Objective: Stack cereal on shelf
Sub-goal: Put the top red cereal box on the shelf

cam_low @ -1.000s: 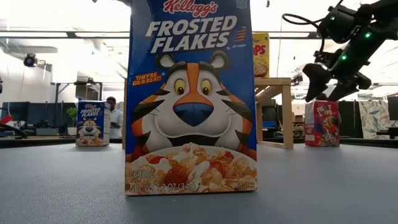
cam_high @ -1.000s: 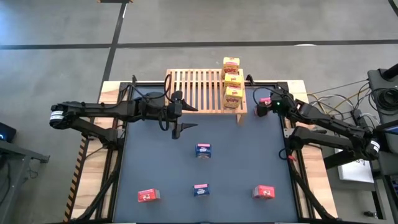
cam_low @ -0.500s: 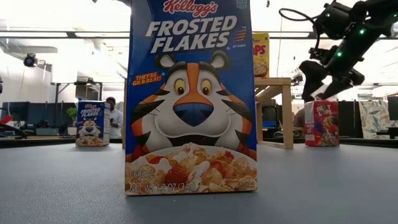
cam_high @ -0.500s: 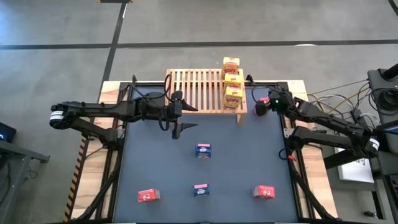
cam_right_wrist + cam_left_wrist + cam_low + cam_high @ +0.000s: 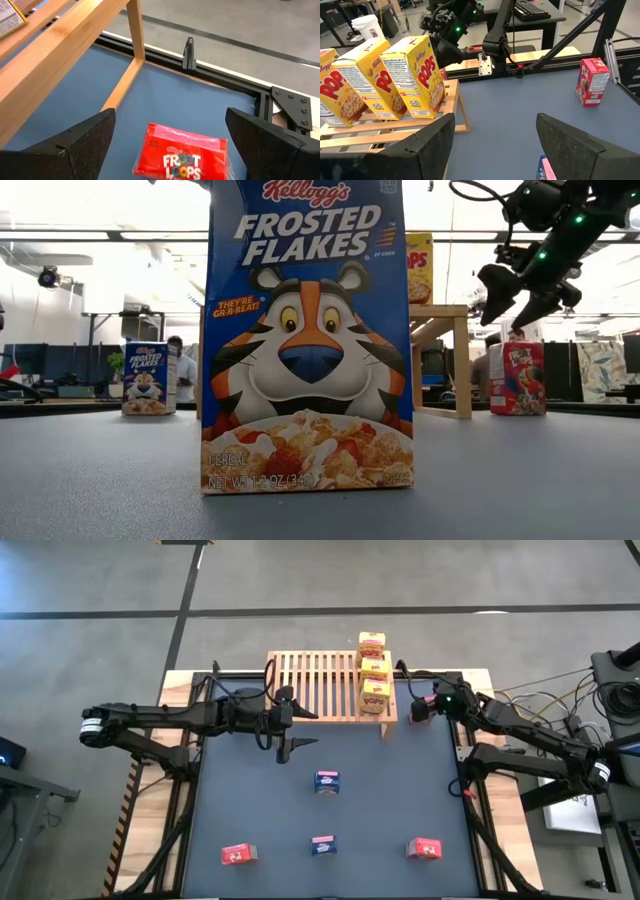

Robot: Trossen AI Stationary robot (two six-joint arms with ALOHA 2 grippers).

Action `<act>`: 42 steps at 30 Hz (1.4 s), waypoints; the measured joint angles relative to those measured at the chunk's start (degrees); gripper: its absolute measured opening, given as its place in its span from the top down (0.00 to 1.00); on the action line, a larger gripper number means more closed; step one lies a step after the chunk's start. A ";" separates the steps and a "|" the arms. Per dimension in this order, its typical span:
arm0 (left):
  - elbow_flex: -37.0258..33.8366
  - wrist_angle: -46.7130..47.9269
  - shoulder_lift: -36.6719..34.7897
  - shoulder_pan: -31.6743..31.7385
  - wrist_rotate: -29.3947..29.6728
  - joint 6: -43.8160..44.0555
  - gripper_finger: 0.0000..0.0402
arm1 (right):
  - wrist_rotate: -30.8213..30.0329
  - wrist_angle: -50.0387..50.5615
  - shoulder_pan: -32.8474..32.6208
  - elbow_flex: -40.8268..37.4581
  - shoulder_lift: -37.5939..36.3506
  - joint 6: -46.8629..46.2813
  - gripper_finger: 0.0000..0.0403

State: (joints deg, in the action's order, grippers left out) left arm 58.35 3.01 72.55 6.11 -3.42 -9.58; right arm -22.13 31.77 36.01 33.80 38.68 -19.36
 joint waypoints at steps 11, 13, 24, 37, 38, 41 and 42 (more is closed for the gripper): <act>0.00 0.00 0.00 0.00 0.00 0.02 0.34 | 0.05 1.03 0.00 0.00 0.00 3.11 0.08; 0.00 0.00 0.00 0.00 0.00 0.02 0.34 | 0.08 1.05 0.00 0.04 0.00 3.74 0.07; 0.00 0.02 0.00 0.00 0.00 0.22 0.34 | 0.05 0.98 0.00 0.20 0.00 3.64 0.01; 0.00 0.26 0.00 0.00 0.00 0.24 0.34 | 10.16 4.07 0.00 0.20 -0.15 1.37 0.01; 0.00 0.26 0.00 0.00 0.00 0.24 0.34 | 10.14 4.01 0.01 0.20 -0.27 1.79 0.01; 0.00 0.26 0.00 0.00 0.00 0.50 0.34 | 10.14 2.66 0.00 0.20 -0.62 1.32 0.01; 0.00 0.26 0.00 0.00 0.00 0.50 0.34 | 10.12 2.29 0.00 0.20 -0.74 1.30 0.01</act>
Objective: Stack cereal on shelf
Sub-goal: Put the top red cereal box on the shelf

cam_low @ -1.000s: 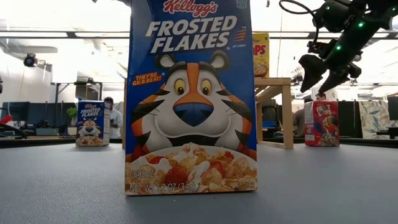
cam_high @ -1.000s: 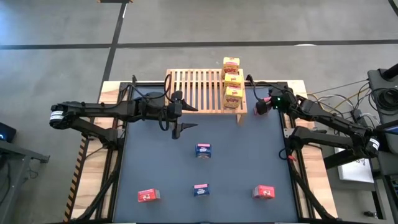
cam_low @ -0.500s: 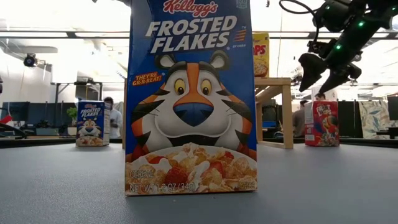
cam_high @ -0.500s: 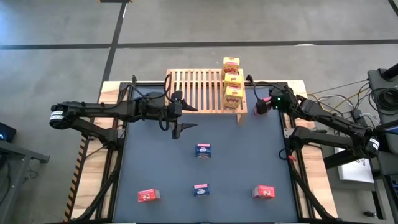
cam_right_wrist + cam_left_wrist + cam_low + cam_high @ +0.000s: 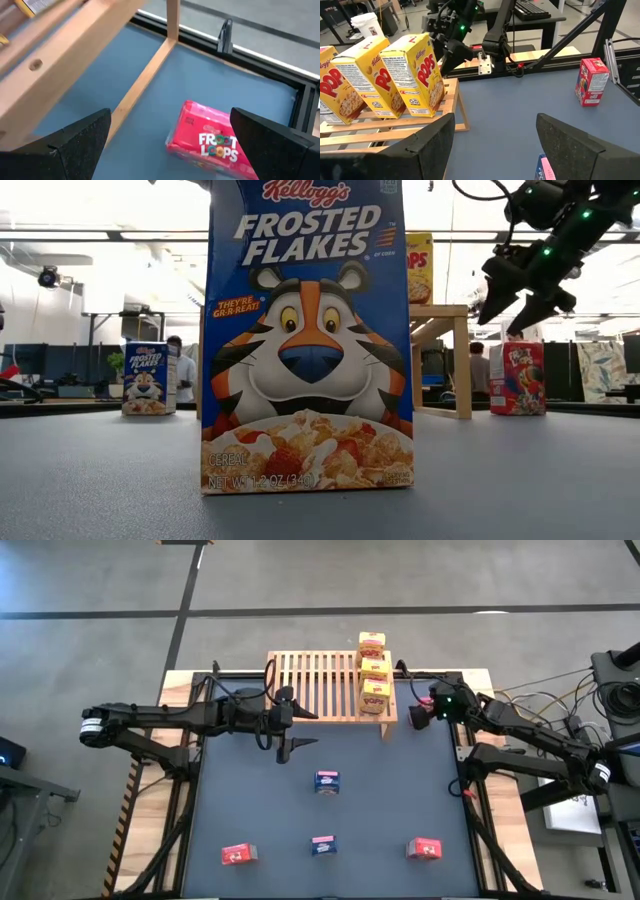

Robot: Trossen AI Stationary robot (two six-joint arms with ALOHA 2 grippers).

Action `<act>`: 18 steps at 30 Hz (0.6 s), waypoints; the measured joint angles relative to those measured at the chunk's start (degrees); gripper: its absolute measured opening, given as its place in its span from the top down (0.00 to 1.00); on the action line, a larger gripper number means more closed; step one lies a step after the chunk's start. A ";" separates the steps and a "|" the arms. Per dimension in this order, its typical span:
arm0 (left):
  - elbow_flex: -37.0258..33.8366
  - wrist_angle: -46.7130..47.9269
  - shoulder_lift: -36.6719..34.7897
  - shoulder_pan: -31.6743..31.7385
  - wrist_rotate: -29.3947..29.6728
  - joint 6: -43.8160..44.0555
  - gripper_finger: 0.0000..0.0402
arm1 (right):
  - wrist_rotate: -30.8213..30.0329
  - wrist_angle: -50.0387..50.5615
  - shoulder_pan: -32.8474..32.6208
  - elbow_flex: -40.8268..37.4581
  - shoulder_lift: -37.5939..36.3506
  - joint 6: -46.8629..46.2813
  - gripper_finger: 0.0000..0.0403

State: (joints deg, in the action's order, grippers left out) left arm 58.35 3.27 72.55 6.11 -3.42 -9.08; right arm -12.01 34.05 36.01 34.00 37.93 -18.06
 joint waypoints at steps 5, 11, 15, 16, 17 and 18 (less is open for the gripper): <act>0.01 -0.01 0.00 0.00 0.00 0.00 0.34 | -1.45 -1.21 0.00 0.00 -0.33 1.59 0.01; 0.00 0.02 0.00 0.00 0.00 0.02 0.34 | -12.01 5.06 0.02 1.37 -0.39 -2.12 0.01; 0.00 0.00 0.00 0.00 0.00 0.00 0.34 | -12.59 6.25 0.02 1.75 -0.57 -4.96 0.01; 0.02 0.00 0.00 0.00 0.00 0.00 0.34 | -11.71 6.23 0.02 1.75 -0.55 -5.48 0.01; 0.02 0.00 0.00 0.00 0.00 0.00 0.34 | -10.89 6.22 0.02 1.75 -0.37 -6.06 0.01; 0.02 -0.01 0.00 0.00 0.00 0.01 0.34 | -10.45 6.22 0.02 1.73 -0.26 -6.36 0.01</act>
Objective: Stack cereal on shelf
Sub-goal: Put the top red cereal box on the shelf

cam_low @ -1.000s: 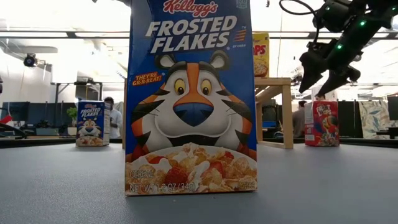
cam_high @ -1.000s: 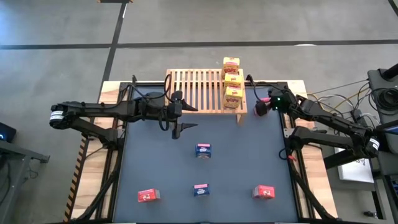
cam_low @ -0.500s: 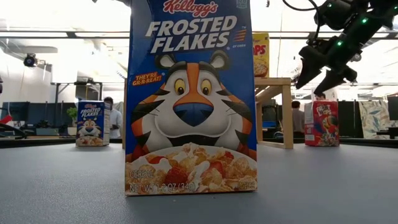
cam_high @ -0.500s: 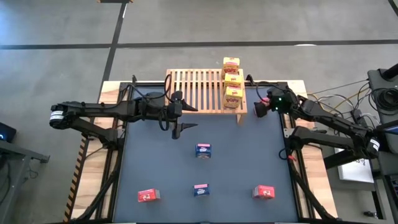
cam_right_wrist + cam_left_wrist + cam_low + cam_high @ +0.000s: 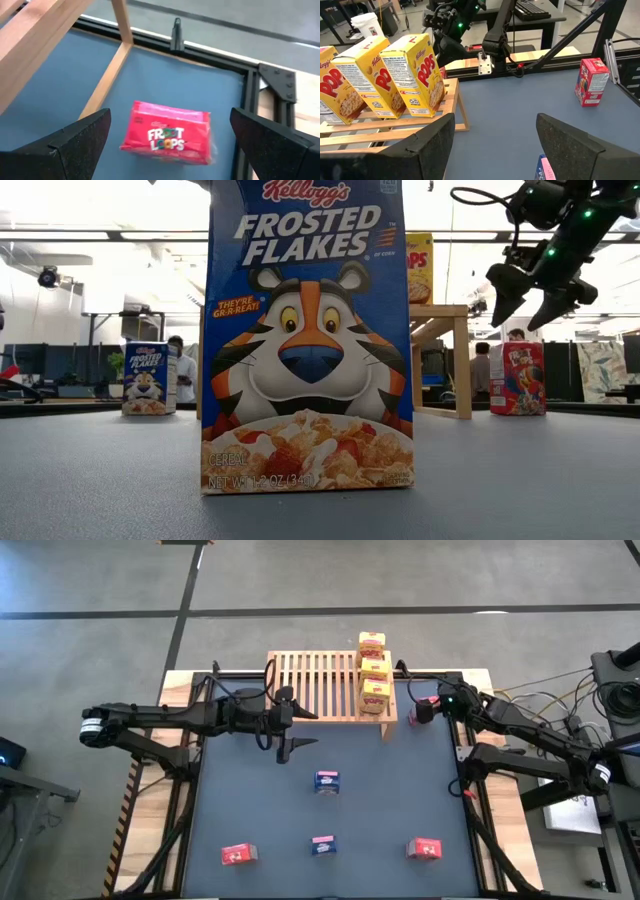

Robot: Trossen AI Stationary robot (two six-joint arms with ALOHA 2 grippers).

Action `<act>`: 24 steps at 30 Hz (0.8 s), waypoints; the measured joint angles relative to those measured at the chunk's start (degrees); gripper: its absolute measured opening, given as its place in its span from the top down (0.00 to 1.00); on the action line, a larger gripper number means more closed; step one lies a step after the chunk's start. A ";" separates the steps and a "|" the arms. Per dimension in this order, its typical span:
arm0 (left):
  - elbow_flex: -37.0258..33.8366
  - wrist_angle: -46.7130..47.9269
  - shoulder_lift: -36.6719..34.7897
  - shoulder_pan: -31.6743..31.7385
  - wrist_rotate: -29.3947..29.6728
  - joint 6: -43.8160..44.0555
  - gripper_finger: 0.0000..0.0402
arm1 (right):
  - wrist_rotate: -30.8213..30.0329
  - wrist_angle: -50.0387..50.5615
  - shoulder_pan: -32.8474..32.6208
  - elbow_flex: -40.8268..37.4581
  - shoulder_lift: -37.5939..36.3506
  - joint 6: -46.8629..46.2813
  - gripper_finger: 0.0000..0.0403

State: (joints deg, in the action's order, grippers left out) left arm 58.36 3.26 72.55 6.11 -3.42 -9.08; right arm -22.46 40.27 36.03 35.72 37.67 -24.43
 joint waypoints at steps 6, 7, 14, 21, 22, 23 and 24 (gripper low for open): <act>0.01 0.00 0.00 0.00 0.00 0.02 0.34 | -0.02 1.02 -0.02 -1.37 0.98 -1.64 0.01; 0.01 0.00 0.00 0.00 0.00 -0.01 0.34 | -0.02 1.02 -0.01 -1.61 1.06 -1.83 0.01; 0.01 -0.21 0.00 0.00 0.00 -0.01 0.34 | 0.30 -0.23 -0.02 -2.75 1.11 -2.01 0.01; 0.01 -0.21 0.00 0.00 0.00 -0.01 0.34 | 0.39 -1.22 -0.01 -3.08 1.11 -1.99 0.01; 0.01 -0.21 0.00 0.00 0.00 -0.01 0.34 | 0.39 -1.25 0.00 -3.26 1.11 -1.99 0.01; 0.01 -0.21 0.00 0.00 0.00 -0.01 0.34 | 0.41 -1.39 -0.02 -3.51 1.11 -1.99 0.01; 0.00 -0.21 0.00 0.00 0.00 -0.01 0.34 | 0.41 -1.50 -0.02 -3.78 1.11 -1.99 0.01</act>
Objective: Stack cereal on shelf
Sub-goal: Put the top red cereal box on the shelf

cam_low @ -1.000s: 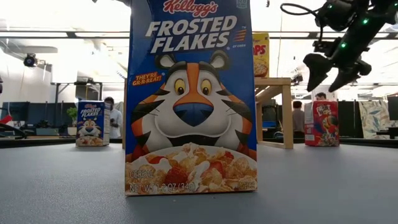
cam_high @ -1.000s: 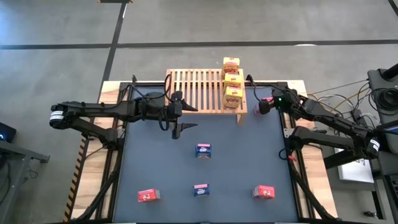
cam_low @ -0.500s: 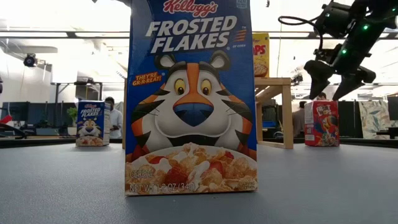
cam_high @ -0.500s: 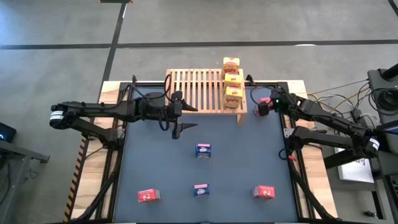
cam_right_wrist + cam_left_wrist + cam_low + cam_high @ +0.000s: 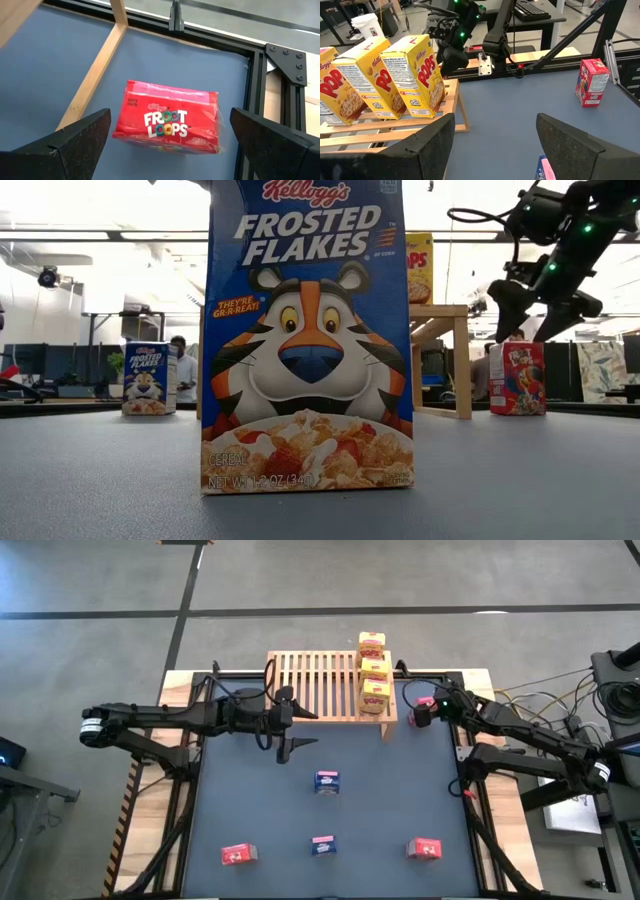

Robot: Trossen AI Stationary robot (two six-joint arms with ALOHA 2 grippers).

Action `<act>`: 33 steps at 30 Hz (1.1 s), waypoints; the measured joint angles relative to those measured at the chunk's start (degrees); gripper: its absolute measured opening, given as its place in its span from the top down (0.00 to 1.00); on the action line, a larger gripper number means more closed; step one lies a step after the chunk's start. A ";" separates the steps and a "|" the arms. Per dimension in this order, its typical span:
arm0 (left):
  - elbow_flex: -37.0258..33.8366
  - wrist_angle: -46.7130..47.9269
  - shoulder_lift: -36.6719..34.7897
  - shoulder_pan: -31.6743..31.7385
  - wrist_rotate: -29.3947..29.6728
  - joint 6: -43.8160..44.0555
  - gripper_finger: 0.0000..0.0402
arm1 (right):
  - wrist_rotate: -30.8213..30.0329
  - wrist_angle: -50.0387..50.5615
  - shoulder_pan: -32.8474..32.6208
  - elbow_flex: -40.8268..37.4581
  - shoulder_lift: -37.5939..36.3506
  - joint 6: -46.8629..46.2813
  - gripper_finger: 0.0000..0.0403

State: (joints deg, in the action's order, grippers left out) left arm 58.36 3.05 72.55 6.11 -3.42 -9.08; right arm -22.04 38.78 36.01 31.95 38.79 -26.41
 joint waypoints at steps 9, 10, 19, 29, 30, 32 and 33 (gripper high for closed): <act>0.00 -0.02 0.00 0.00 0.00 0.00 0.34 | 0.00 -2.33 0.01 -2.06 0.00 -0.23 0.01; 0.01 -0.02 0.00 0.00 0.00 0.00 0.34 | 0.02 -2.70 0.00 -2.45 0.02 -0.24 0.01; 0.01 -0.02 0.00 0.00 0.00 0.00 0.34 | 0.02 -5.32 0.00 -4.44 2.76 -0.26 0.01; -0.01 -0.02 0.00 0.00 0.00 0.00 0.34 | 0.00 -6.55 0.00 -4.44 6.52 -0.61 0.04; -0.02 -0.02 0.00 0.00 0.02 0.00 0.34 | -0.01 -6.61 0.00 -4.44 6.78 -0.61 0.05; 0.01 -0.02 0.00 0.00 0.02 0.00 0.34 | -0.06 -6.92 0.00 -4.44 7.11 -0.59 0.10; -0.01 -0.02 0.00 0.00 0.00 0.00 0.34 | -0.07 -6.99 0.01 -4.44 7.16 -0.55 0.12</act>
State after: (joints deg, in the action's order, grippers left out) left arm 58.35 3.03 72.55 6.11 -3.42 -9.08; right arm -22.11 31.79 36.02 27.51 45.95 -26.97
